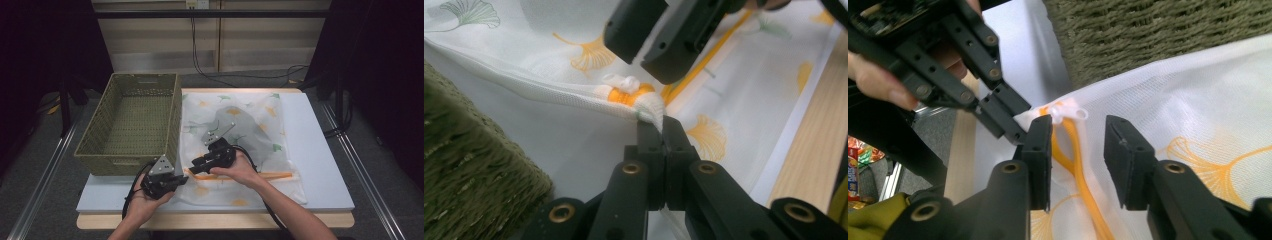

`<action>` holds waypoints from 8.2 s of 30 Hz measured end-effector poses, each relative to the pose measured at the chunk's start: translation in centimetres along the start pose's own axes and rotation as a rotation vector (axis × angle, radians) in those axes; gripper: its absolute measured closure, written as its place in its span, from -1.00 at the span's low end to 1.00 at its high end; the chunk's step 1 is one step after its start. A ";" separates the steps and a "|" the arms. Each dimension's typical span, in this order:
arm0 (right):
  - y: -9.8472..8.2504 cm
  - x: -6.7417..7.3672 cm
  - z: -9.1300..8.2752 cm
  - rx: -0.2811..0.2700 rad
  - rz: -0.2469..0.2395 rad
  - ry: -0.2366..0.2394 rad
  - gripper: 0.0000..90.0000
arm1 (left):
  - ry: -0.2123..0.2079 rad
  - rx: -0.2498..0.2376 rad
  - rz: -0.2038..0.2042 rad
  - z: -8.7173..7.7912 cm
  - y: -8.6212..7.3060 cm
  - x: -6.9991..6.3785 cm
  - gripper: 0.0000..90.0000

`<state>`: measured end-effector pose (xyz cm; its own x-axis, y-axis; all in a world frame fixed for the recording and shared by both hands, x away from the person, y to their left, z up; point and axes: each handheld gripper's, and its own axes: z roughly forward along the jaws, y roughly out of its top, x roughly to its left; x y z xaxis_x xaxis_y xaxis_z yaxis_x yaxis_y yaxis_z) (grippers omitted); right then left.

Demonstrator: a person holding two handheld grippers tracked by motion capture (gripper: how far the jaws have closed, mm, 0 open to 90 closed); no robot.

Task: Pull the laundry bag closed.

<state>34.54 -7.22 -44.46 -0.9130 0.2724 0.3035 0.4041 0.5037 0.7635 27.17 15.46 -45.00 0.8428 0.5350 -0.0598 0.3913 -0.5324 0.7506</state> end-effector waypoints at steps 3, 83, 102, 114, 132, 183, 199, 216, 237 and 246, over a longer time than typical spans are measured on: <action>-0.1 -0.3 0.5 0.007 0.018 0.032 0.38 | 0.001 0.001 0.005 0.1 0.0 -0.3 0.98; 0.2 -0.7 0.9 0.026 0.007 0.080 0.43 | -0.008 -0.019 0.021 -0.5 0.2 0.1 0.98; 0.6 -1.0 1.4 0.012 0.028 0.160 0.51 | -0.021 0.008 0.066 0.2 0.1 -0.4 0.98; 0.8 -1.0 1.5 -0.018 0.041 0.182 0.94 | -0.024 0.028 0.079 0.3 0.2 -0.5 0.98; 0.8 -0.5 0.4 -0.045 0.019 0.137 1.00 | -0.016 0.020 0.031 0.3 -0.1 0.2 0.98; -0.9 0.0 -0.4 -0.029 0.009 0.105 1.00 | -0.028 -0.024 -0.081 0.0 0.5 1.1 0.93; -0.7 -0.3 -0.1 -0.051 0.035 0.131 1.00 | -0.014 0.006 -0.021 0.4 0.4 0.5 0.94; -0.5 -0.2 0.3 -0.061 0.053 0.121 1.00 | -0.009 -0.013 -0.039 0.1 0.5 0.7 0.91; 0.0 0.0 -0.9 -0.081 0.038 0.100 1.00 | -0.031 -0.035 -0.061 -0.1 1.7 1.5 0.80; -0.4 -0.3 -1.2 -0.089 0.089 0.085 1.00 | -0.035 -0.047 -0.054 0.1 2.0 1.1 0.95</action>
<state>34.54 -8.51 -44.16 -0.8768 0.2405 0.4163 0.4805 0.4053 0.7778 28.88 14.90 -43.69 0.8334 0.5387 -0.1234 0.4196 -0.4715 0.7756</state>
